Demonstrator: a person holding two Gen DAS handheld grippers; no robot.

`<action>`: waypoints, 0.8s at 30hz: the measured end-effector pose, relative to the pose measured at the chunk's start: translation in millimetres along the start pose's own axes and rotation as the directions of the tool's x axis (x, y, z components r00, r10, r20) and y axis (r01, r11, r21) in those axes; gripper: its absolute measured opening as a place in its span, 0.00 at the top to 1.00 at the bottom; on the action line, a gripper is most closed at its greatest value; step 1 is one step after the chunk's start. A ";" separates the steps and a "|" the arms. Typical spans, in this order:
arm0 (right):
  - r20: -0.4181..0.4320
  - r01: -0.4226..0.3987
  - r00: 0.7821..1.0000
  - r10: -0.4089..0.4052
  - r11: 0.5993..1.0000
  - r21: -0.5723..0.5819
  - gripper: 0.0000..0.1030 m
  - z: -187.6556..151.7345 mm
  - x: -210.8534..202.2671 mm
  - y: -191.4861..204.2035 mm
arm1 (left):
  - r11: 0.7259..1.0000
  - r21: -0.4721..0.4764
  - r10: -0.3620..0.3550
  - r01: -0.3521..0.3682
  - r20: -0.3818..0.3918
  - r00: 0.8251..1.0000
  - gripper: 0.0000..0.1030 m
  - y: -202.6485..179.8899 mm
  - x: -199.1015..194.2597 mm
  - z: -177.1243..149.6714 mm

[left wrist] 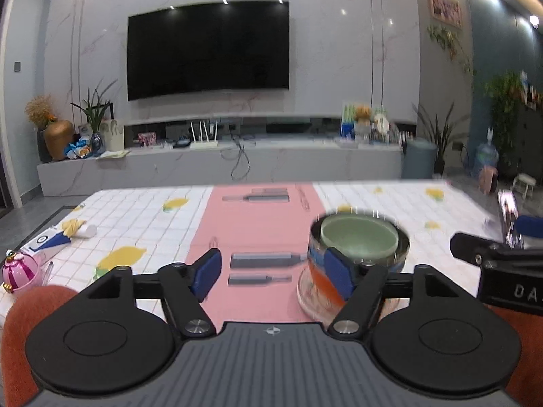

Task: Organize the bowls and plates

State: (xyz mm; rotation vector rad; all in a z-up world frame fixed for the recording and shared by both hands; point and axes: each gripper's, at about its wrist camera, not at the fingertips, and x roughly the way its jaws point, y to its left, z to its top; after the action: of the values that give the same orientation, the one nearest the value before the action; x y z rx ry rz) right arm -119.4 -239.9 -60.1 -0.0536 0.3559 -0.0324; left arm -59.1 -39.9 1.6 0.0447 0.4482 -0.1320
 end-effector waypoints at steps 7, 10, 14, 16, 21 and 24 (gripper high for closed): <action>-0.138 -0.053 0.989 0.048 0.998 -0.027 0.15 -25.3 28.4 8.7 | 0.999 0.033 -0.008 0.011 -0.103 0.995 0.18 -5.1 17.7 -20.4; -0.168 -0.076 0.983 0.068 0.996 -0.040 0.15 -34.5 35.3 10.1 | 0.999 0.040 -0.003 0.008 -0.122 0.993 0.18 -8.2 21.4 -29.4; -0.222 -0.056 0.974 0.051 0.998 -0.017 0.15 -40.6 46.9 4.3 | 0.999 0.051 -0.009 0.016 -0.144 0.990 0.18 -10.9 28.8 -34.9; -0.248 -0.045 0.968 0.045 0.999 0.006 0.15 -43.6 52.5 0.5 | 0.999 0.051 -0.003 0.012 -0.160 0.987 0.18 -11.5 32.7 -36.6; -0.293 -0.022 0.955 0.034 0.999 0.044 0.15 -48.2 64.8 -7.1 | 0.999 0.042 0.001 0.007 -0.181 0.983 0.18 -10.8 39.4 -37.6; -0.301 -0.018 0.953 0.030 0.999 0.044 0.15 -49.6 68.0 -7.7 | 0.999 0.049 0.004 0.006 -0.185 0.983 0.18 -12.3 41.4 -38.6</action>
State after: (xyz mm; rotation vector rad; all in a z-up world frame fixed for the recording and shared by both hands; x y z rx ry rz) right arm -73.1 -252.6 -129.7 -0.0039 0.6621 -0.0239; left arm -40.3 -54.2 -51.3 0.1062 0.6306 -0.1406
